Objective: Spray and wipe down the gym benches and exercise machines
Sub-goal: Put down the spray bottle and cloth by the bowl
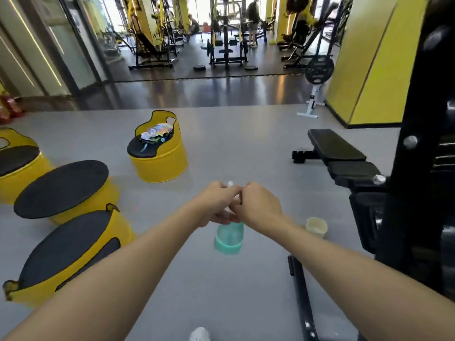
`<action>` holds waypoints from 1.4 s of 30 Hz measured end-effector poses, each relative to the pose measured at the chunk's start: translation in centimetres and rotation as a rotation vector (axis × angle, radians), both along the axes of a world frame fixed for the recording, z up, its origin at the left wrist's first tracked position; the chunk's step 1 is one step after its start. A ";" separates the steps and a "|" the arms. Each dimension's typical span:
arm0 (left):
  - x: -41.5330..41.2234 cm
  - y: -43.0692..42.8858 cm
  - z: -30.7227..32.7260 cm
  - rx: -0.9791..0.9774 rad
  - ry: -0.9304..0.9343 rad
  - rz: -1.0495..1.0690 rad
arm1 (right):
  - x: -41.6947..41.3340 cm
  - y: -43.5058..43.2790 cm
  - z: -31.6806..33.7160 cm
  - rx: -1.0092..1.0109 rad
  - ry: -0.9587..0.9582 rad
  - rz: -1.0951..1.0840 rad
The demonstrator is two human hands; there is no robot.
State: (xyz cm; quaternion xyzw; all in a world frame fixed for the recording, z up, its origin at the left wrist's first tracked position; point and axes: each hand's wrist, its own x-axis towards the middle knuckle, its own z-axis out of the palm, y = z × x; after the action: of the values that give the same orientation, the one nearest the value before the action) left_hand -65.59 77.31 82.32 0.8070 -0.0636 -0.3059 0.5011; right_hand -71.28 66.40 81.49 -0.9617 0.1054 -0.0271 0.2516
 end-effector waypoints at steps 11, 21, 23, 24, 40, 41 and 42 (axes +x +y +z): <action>30.9 -21.8 -3.4 -0.030 0.183 -0.107 | 27.5 -18.7 -4.8 0.193 -0.026 -0.427; 49.9 -46.6 -14.4 0.126 0.010 -0.371 | 40.8 -42.6 -14.6 0.272 0.008 -0.798; 52.6 -51.3 -18.3 0.153 -0.013 -0.438 | 42.1 -46.7 -18.2 0.280 0.051 -0.880; 53.8 -53.6 -20.3 0.163 -0.017 -0.464 | 42.6 -48.6 -20.1 0.296 0.080 -0.920; 61.7 -78.4 -65.8 0.172 -0.056 -0.949 | 45.2 -64.8 -61.9 0.407 0.230 -1.312; 61.7 -79.3 -68.7 0.155 -0.058 -0.971 | 45.6 -65.5 -64.4 0.393 0.210 -1.312; 61.6 -80.1 -71.4 0.142 -0.066 -0.995 | 45.9 -66.1 -66.7 0.385 0.186 -1.311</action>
State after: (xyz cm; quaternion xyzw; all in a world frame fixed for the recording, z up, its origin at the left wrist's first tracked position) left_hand -3.99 -2.84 10.92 0.7204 -0.4355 -0.4854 0.2361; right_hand -25.42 0.34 14.80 -0.6359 0.6894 -0.0718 0.3395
